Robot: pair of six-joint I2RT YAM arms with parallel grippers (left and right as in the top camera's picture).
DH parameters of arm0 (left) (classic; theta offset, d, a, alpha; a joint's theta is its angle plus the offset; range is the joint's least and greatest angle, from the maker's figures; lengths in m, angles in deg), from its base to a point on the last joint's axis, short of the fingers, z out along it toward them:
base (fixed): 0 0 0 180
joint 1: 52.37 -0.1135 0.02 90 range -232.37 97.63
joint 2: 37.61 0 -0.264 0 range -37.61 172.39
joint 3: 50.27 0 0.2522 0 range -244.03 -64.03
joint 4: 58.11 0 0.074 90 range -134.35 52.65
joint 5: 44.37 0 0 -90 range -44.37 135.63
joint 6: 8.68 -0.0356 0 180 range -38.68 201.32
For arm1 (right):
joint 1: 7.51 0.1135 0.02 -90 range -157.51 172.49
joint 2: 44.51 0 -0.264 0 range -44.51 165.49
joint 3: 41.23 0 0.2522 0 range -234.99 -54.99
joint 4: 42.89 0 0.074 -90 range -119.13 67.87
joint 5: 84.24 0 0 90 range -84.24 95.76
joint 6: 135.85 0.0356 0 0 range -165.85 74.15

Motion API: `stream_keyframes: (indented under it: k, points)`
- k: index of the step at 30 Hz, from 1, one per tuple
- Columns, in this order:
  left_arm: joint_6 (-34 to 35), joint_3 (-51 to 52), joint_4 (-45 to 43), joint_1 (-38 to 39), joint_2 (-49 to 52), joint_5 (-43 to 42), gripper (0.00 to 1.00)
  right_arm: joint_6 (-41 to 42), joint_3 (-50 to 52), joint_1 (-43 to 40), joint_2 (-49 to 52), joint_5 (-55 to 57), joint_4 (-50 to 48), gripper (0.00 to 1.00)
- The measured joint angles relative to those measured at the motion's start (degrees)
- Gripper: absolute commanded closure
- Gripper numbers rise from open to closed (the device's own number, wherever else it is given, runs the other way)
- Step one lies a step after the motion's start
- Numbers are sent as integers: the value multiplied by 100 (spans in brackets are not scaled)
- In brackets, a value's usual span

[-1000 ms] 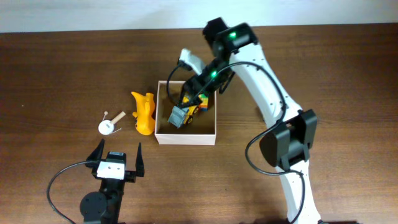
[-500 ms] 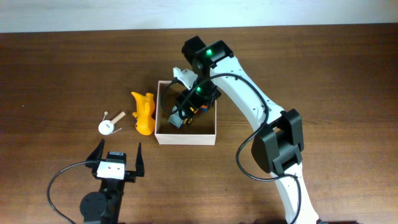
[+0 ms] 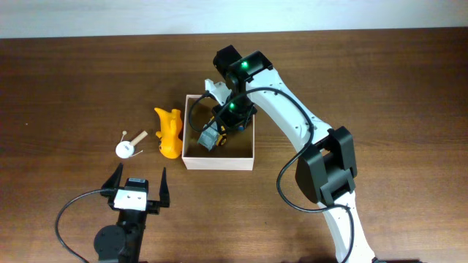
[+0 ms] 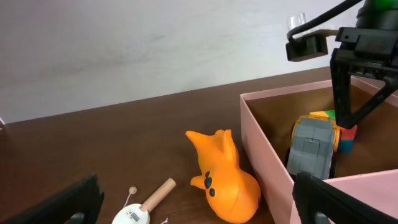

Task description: Pack container

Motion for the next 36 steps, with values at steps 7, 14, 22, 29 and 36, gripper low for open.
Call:
stream_keyframes:
  k: [7, 14, 22, 29, 36]
  points:
    - [0, 0, 0, 0, 0, 2, 1, 144, 55, 96, 0, 282, 44, 82]
    - [0, 0, -2, 0, 0, 2, 1, 363, 398, 107, -2, 649, -199, 82]
    - [0, 0, 0, 0, 0, 2, 1, 444, 723, 107, 0, 778, -763, 82]
    - [0, 0, 0, 0, 0, 2, 1, 380, 723, 114, 0, 774, -938, 82]
    - [0, 0, -2, 0, 0, 2, 1, 103, 723, 240, -2, 695, -1246, 82]
